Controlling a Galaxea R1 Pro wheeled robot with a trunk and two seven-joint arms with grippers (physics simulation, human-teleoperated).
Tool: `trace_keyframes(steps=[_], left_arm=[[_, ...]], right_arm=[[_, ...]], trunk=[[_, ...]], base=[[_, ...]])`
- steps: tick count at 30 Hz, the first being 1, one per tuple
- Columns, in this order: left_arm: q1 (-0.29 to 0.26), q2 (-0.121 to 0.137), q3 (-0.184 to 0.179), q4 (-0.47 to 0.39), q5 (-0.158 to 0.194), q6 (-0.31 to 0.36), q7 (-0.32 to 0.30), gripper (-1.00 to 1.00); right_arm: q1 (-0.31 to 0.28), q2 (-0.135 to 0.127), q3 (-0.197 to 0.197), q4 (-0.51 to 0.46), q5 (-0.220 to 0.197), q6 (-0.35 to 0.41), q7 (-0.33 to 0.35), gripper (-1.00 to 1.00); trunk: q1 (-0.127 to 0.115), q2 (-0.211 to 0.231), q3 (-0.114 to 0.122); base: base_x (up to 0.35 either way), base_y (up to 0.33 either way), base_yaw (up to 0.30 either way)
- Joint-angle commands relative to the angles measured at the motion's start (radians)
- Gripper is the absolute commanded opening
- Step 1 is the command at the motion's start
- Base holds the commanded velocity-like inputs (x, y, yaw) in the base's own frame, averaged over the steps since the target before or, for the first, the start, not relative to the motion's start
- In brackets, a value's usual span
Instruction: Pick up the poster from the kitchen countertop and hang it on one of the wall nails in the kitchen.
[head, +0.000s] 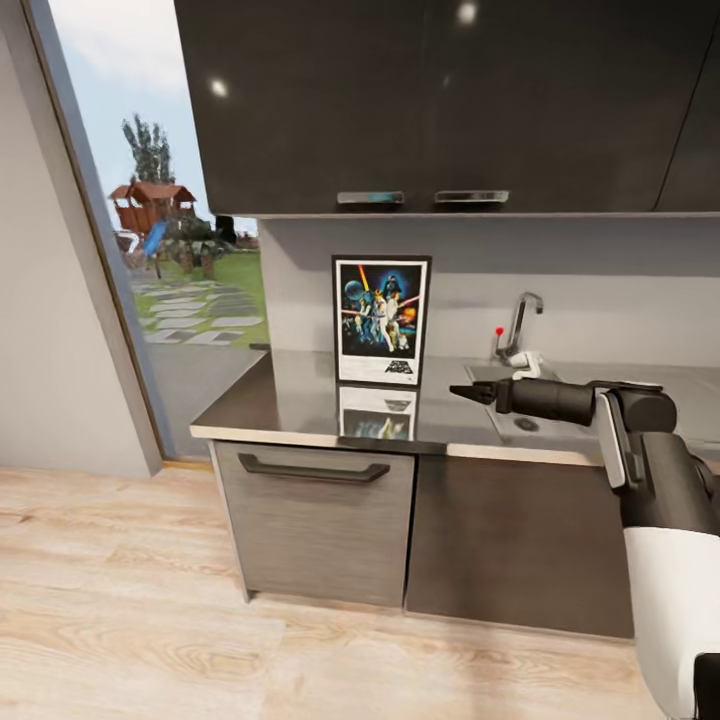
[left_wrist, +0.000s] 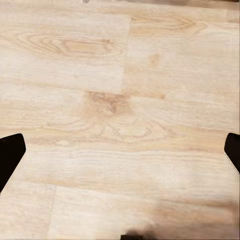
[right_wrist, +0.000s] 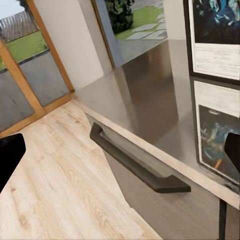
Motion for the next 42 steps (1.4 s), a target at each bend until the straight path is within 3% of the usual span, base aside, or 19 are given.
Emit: trace_keyframes(steps=[1,6,7,12,20,27,36,42], left_arm=[[0.0,0.0,0.001,-0.001,0.0,-0.002,0.0,1.0],[0.0,0.0,0.003,-0.001,0.0,-0.002,0.0,1.0],[0.0,0.004,0.003,-0.001,0.0,-0.002,0.0,1.0],[0.0,0.007,0.004,-0.001,0.0,0.0,0.0,1.0],[0.0,0.016,0.006,0.001,0.001,0.001,0.0,1.0],[0.0,0.029,0.083,0.052,0.0,0.0,-0.003,1.0],[0.0,0.069,0.116,0.201,0.003,-0.01,-0.019,1.0],[0.0,0.074,0.125,0.219,0.003,-0.012,-0.021,1.0]], right_arm=[[-0.005,0.0,-0.001,0.006,-0.001,0.007,0.012,1.0],[-0.041,-0.001,-0.001,0.053,-0.001,-0.002,0.083,1.0],[-0.052,-0.001,-0.001,0.072,-0.001,-0.043,0.126,1.0],[-0.055,-0.003,-0.001,0.079,0.003,-0.055,0.186,1.0],[-0.055,-0.002,0.003,0.08,0.002,-0.058,0.197,1.0],[-0.055,-0.002,0.002,0.079,0.002,-0.058,0.197,1.0],[-0.055,-0.003,0.0,0.079,0.002,-0.058,0.197,1.0],[-0.055,-0.003,-0.001,0.079,0.002,-0.058,0.197,1.0]], trunk=[[0.001,0.0,-0.001],[0.001,0.0,-0.001],[0.001,0.0,-0.001],[0.001,0.0,-0.001],[0.001,0.0,-0.001],[0.001,0.0,-0.001],[0.001,0.0,-0.001],[0.001,0.0,-0.001]], base=[[0.331,0.0,0.0],[0.334,0.0,0.0],[0.335,0.0,0.0],[0.335,0.0,0.0],[0.335,-0.016,0.0],[0.335,-0.001,0.0],[0.196,0.0,0.0],[0.21,0.0,0.0]])
